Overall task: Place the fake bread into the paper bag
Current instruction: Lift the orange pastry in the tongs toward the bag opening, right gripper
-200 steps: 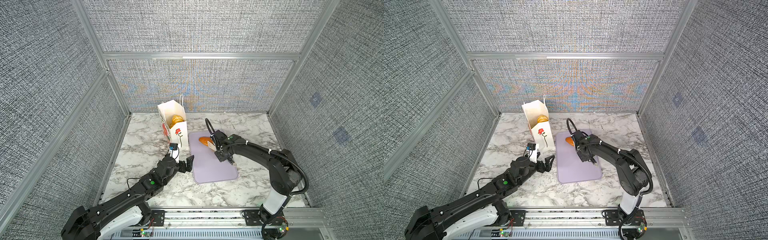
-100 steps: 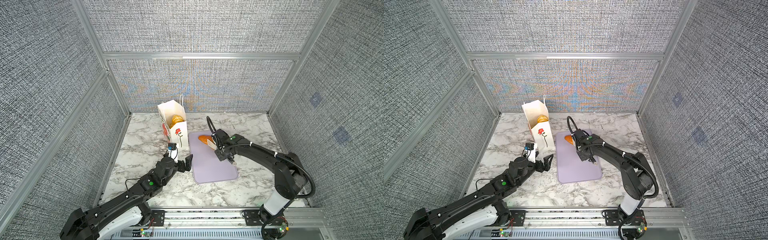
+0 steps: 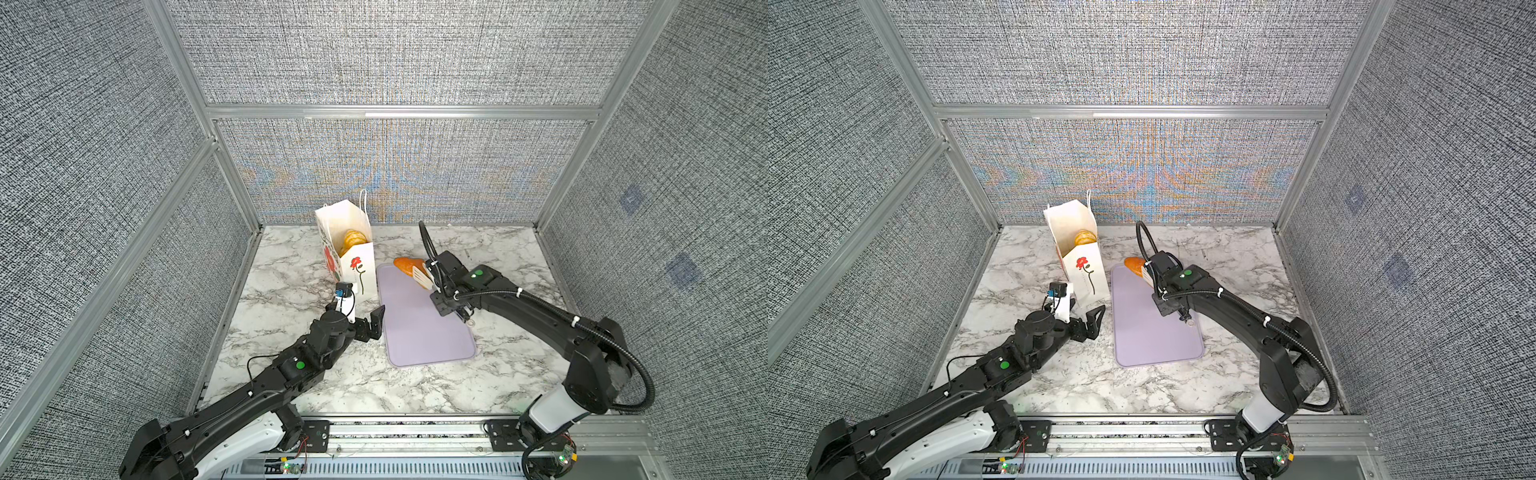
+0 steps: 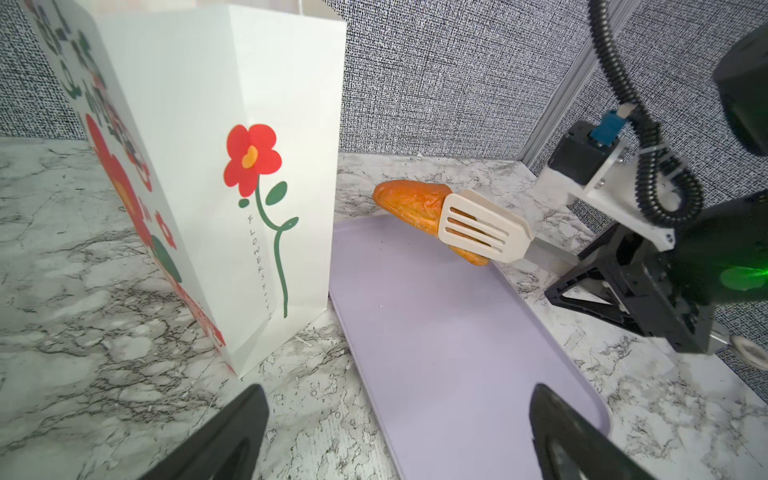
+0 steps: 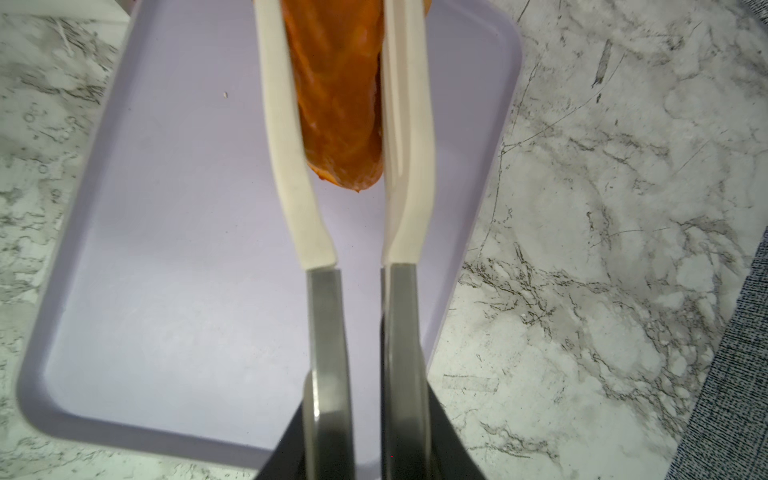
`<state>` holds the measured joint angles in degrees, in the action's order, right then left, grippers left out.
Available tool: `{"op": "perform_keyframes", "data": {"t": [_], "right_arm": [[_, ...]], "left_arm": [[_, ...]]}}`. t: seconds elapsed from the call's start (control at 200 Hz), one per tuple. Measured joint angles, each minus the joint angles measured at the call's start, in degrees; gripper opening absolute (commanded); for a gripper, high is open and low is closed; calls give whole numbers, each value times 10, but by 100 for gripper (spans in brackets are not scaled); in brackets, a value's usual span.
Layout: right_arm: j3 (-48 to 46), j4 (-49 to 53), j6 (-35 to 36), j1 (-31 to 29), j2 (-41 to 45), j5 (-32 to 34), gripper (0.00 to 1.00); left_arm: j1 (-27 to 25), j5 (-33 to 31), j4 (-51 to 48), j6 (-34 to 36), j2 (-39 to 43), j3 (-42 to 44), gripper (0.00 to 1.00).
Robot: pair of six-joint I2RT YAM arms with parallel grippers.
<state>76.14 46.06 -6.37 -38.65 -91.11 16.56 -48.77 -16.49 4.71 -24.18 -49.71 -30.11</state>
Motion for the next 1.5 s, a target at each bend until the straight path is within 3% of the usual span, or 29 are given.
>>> {"op": "perform_keyframes", "data": {"t": [0.91,1.261,1.501], "right_arm": [[129,42,3,-37,94,-24,30],[180,37,3,-71,78,-47,30],[241,14,3,-82,22,-86,31]], "left_arm": [[14,-14,-83,69,42,-87,100],[68,-15,-113,76,59,-99,99],[110,-9,-131,72,59,-96,100]]}}
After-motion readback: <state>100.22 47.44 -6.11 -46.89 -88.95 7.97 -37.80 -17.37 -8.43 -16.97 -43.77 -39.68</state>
